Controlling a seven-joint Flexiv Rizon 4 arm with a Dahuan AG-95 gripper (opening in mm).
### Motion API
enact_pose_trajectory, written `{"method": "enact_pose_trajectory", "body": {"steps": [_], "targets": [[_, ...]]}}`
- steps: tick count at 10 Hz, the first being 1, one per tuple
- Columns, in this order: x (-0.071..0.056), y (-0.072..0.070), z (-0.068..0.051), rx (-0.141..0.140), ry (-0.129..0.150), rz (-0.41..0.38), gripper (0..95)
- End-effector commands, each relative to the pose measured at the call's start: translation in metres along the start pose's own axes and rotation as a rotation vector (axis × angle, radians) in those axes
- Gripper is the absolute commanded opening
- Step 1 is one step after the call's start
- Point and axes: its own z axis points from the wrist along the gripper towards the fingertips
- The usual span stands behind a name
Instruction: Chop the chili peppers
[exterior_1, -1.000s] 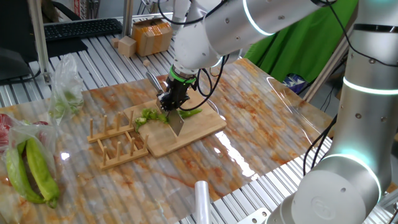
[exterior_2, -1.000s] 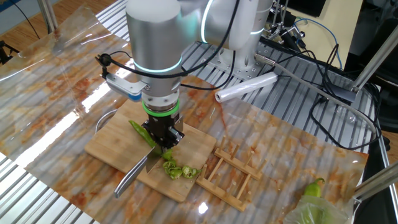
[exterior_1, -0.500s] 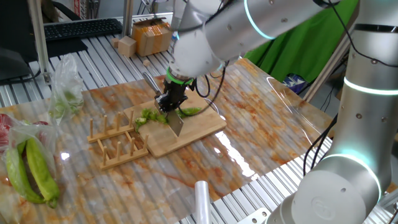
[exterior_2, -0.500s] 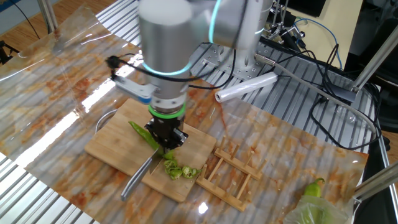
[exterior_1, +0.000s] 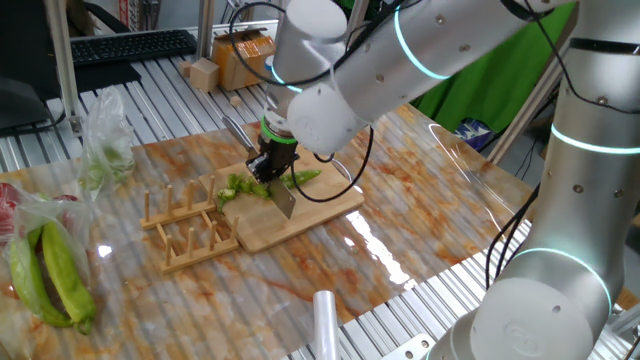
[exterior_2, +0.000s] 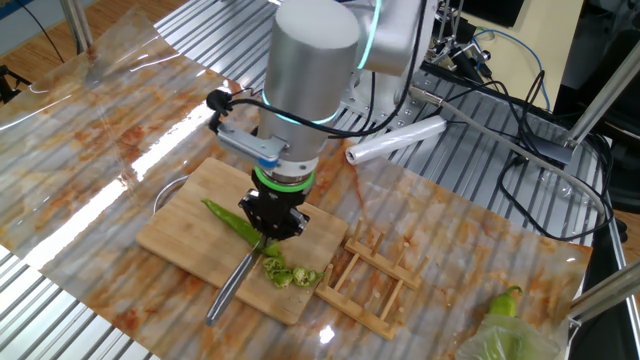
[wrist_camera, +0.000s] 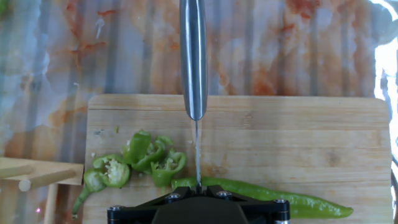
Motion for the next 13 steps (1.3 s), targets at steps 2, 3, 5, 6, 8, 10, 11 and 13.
{"method": "enact_pose_trajectory", "body": {"steps": [2, 3, 5, 6, 8, 10, 11, 13], "targets": [[-0.011, 0.006, 0.005, -0.063, 0.028, 0.055, 0.0], [-0.014, 0.008, 0.007, -0.063, 0.029, 0.057, 0.0], [-0.011, 0.009, 0.006, -0.061, 0.048, 0.062, 0.0], [-0.009, 0.009, 0.004, -0.041, 0.051, 0.058, 0.0], [-0.008, 0.008, 0.003, -0.042, 0.040, 0.052, 0.0], [-0.007, 0.008, 0.003, -0.035, 0.051, 0.045, 0.0], [-0.007, 0.008, 0.002, -0.031, 0.056, 0.042, 0.0], [-0.008, 0.006, -0.004, -0.074, 0.092, 0.069, 0.0]]}}
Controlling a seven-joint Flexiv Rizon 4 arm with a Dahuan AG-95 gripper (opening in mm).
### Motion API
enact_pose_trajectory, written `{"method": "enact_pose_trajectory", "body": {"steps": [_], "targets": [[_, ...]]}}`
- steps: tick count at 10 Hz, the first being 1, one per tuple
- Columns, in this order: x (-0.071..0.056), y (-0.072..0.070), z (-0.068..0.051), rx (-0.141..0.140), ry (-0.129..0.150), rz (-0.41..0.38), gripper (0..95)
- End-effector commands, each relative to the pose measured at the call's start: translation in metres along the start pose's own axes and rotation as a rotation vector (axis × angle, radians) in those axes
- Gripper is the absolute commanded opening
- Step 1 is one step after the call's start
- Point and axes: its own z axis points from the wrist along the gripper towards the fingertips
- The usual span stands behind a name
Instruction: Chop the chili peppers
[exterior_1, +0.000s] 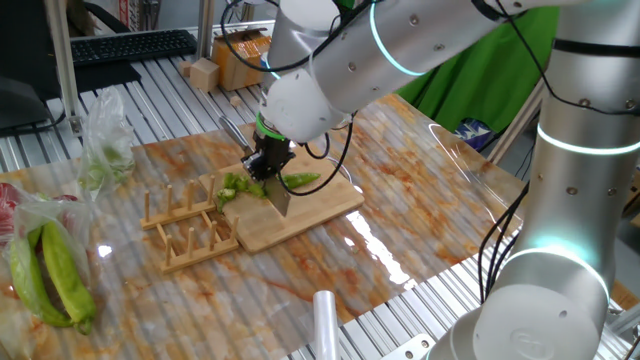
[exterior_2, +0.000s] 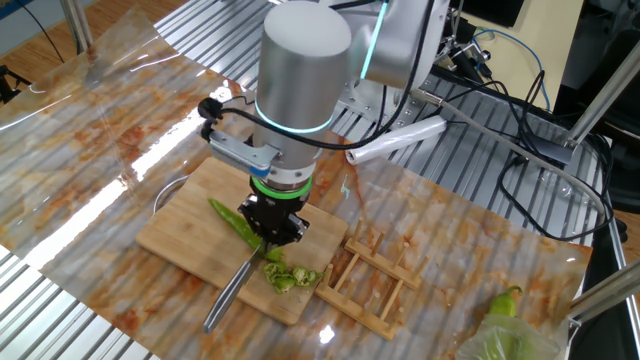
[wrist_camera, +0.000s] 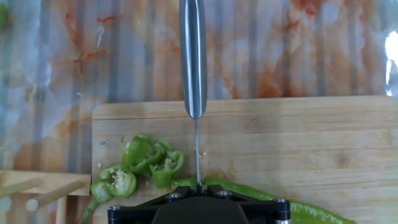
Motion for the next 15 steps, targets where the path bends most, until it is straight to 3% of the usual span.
{"method": "enact_pose_trajectory", "body": {"steps": [1, 6, 9, 10, 12, 14, 15], "targets": [[-0.002, 0.000, -0.004, -0.046, 0.017, 0.024, 0.0], [-0.004, -0.001, -0.008, -0.041, 0.009, 0.024, 0.0], [-0.004, 0.002, 0.004, -0.041, -0.016, 0.023, 0.0], [-0.004, 0.003, 0.009, -0.036, -0.012, 0.024, 0.0], [-0.004, 0.002, 0.004, -0.034, -0.009, 0.026, 0.0], [-0.009, 0.003, 0.005, -0.043, -0.024, 0.027, 0.0], [-0.002, 0.003, 0.003, -0.038, -0.020, 0.029, 0.0]]}}
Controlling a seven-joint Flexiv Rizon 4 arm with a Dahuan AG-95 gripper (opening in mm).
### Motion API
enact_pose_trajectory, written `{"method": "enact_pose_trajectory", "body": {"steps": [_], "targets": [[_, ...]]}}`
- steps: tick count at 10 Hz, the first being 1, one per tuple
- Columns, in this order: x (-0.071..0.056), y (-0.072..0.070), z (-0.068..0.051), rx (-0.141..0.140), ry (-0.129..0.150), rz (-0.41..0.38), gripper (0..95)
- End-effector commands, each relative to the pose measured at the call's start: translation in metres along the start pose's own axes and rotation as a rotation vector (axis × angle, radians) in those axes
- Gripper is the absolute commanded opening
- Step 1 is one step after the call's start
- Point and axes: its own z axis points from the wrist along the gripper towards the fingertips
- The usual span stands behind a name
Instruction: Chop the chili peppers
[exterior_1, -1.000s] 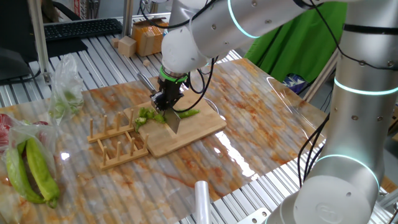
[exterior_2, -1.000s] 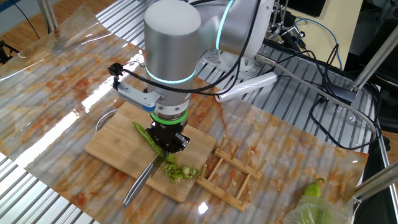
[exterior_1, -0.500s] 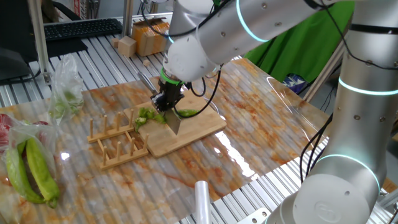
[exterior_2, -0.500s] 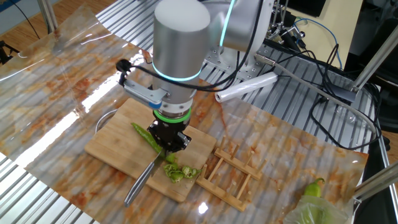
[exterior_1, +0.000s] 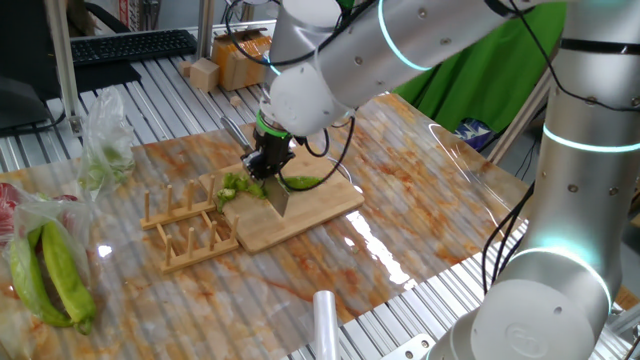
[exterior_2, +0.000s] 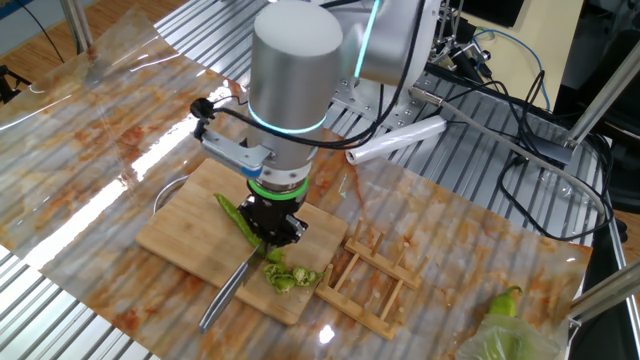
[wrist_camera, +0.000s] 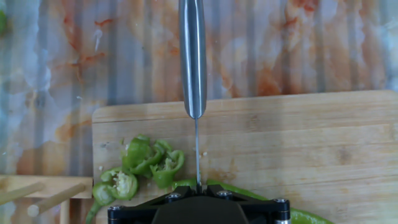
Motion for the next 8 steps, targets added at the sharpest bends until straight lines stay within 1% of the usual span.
{"method": "enact_pose_trajectory", "body": {"steps": [1, 2, 3, 4, 5, 7, 8], "targets": [[0.015, -0.001, 0.001, 0.018, -0.012, 0.013, 0.0], [0.020, -0.001, 0.003, 0.004, -0.027, 0.023, 0.0], [0.013, -0.001, 0.001, 0.013, -0.043, 0.015, 0.0], [0.008, -0.001, -0.001, 0.007, -0.038, 0.011, 0.0], [-0.005, -0.001, -0.005, 0.007, -0.019, 0.003, 0.0], [-0.005, -0.001, -0.003, 0.008, -0.009, 0.005, 0.0], [-0.004, -0.001, -0.003, 0.012, 0.006, 0.007, 0.0]]}}
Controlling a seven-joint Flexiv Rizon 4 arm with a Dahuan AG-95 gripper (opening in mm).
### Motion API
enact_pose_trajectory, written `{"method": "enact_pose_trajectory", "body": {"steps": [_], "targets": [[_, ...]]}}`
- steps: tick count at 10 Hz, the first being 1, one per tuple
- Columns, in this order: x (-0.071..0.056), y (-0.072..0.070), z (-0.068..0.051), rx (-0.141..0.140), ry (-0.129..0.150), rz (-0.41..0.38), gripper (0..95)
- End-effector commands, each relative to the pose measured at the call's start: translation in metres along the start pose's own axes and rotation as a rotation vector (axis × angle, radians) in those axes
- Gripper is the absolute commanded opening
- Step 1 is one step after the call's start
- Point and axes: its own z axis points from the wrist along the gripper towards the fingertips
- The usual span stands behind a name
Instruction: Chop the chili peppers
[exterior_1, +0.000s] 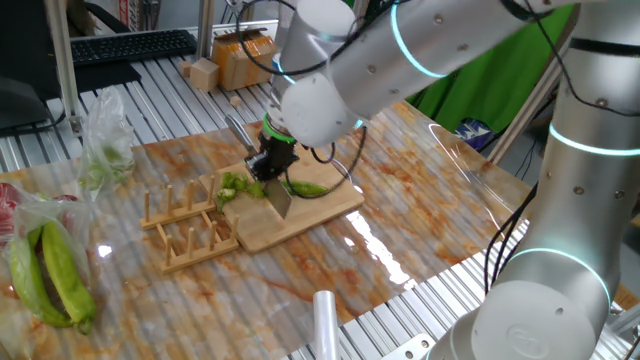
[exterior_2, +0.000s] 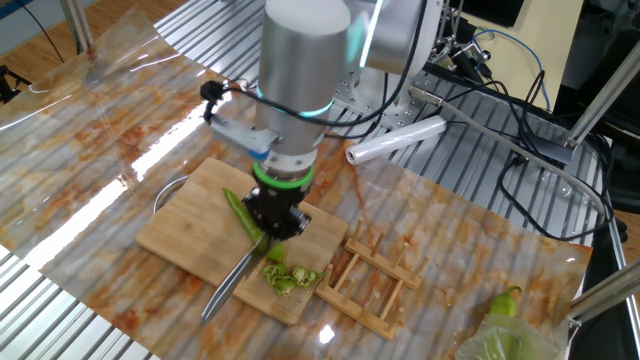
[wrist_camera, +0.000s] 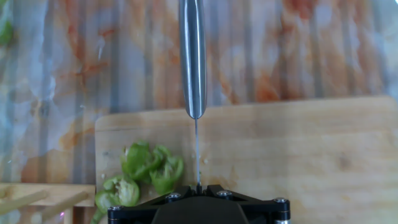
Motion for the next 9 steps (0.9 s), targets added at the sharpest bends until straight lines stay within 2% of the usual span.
{"method": "enact_pose_trajectory", "body": {"steps": [1, 2, 5, 9], "targets": [[0.0069, -0.0026, -0.0080, 0.023, 0.026, 0.011, 0.0], [0.0071, -0.0026, -0.0093, 0.011, 0.027, 0.018, 0.0], [0.0071, -0.0026, -0.0090, 0.014, 0.029, 0.020, 0.0], [0.0087, -0.0023, -0.0176, 0.009, 0.037, 0.040, 0.0]]}}
